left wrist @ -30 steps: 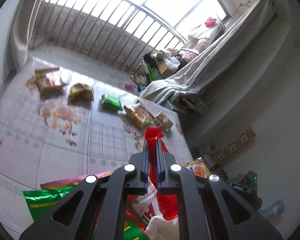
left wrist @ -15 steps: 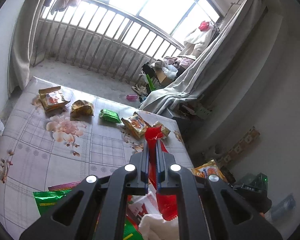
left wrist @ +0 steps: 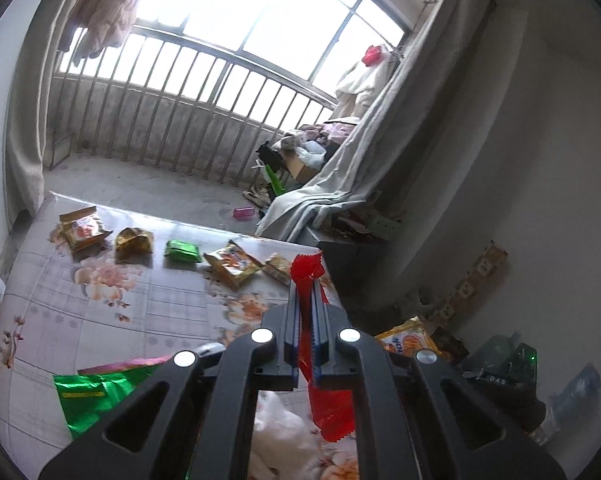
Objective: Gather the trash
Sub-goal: 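Carry snack packet and red packet to the blue wastebasket and open both tools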
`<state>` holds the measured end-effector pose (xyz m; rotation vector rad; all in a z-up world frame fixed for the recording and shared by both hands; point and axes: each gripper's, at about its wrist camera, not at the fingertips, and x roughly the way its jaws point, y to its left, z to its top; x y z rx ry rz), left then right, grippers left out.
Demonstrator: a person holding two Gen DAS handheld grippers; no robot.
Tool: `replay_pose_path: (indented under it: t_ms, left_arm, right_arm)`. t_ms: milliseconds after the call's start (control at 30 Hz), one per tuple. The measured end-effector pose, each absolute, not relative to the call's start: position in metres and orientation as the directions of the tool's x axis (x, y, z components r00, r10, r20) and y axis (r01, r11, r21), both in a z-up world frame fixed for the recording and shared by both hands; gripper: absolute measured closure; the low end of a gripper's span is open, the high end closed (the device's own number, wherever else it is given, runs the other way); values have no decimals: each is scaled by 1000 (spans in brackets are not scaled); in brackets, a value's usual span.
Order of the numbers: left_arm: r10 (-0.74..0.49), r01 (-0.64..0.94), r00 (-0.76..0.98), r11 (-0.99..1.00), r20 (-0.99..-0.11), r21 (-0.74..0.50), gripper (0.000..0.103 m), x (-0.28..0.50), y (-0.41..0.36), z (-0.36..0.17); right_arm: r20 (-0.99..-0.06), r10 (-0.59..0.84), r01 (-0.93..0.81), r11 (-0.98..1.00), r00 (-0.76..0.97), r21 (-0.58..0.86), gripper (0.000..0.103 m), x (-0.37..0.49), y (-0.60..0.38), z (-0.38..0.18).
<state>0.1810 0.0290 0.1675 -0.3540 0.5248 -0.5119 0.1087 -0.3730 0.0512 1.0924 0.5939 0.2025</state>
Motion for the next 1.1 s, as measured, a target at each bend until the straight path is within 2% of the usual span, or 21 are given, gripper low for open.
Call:
replay_pose_path:
  t_ms: [133, 333, 500, 700, 933, 1100]
  left_arm:
    - [-567, 403, 731, 807, -379, -431, 99, 164, 6, 173]
    - [-616, 448, 667, 781, -419, -436, 100, 144, -39, 160]
    - [-658, 502, 598, 753, -458, -426, 100, 131, -92, 142]
    - [-697, 557, 476, 711, -536, -429, 100, 129, -162, 114]
    - [-700, 655, 292, 643, -651, -397, 99, 140, -274, 76]
    - [-651, 692, 163, 611, -741, -385, 99, 150, -358, 29]
  right_arm:
    - [-344, 422, 135, 452, 839, 882, 98, 88, -380, 47]
    - [-355, 381, 175, 433, 854, 884, 98, 44, -400, 36]
    - [-375, 293, 225, 438, 880, 870, 98, 0, -429, 29]
    - [-440, 142, 353, 406, 887, 843, 98, -55, -472, 10]
    - [-561, -77, 557, 294, 824, 777, 98, -102, -526, -28]
    - [-652, -119, 662, 186, 749, 726, 98, -105, -550, -73]
